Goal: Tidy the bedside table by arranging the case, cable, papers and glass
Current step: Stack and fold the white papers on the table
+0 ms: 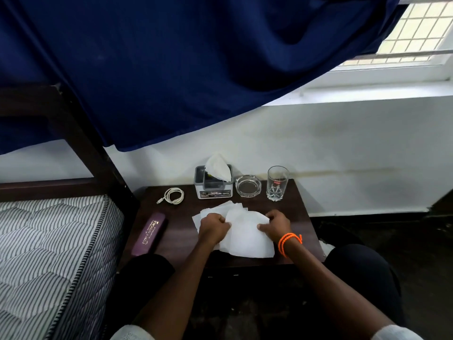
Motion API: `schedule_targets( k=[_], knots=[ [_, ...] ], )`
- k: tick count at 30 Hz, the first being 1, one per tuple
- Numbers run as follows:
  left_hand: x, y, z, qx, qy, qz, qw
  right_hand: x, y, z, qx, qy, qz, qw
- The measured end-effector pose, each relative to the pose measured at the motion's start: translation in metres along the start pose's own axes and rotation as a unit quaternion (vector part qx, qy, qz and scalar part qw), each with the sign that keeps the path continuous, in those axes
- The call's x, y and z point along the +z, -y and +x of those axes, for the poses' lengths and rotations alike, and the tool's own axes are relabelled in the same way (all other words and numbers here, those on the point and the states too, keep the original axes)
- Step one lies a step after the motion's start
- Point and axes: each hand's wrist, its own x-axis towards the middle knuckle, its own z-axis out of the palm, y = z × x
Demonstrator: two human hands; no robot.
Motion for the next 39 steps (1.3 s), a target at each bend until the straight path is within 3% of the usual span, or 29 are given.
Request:
schedule_targets(
  k=[7,17,27,39],
  knots=[
    [-0.002,0.005,0.003,-0.105,0.011,-0.236,0.966,-0.002,-0.002,0.000,0.067,-0.001,0.122,0.990],
    [-0.001,0.016,0.003,-0.089,0.020,-0.156,0.983,-0.002,-0.005,0.006,0.057,-0.041,0.153,0.986],
    [0.000,0.018,0.005,-0.093,-0.038,-0.205,0.974,0.014,-0.008,0.004,0.049,-0.011,0.161,0.986],
    [-0.001,0.020,0.005,-0.094,-0.018,-0.175,0.980,0.024,-0.007,0.000,-0.001,0.008,0.122,0.993]
  ],
)
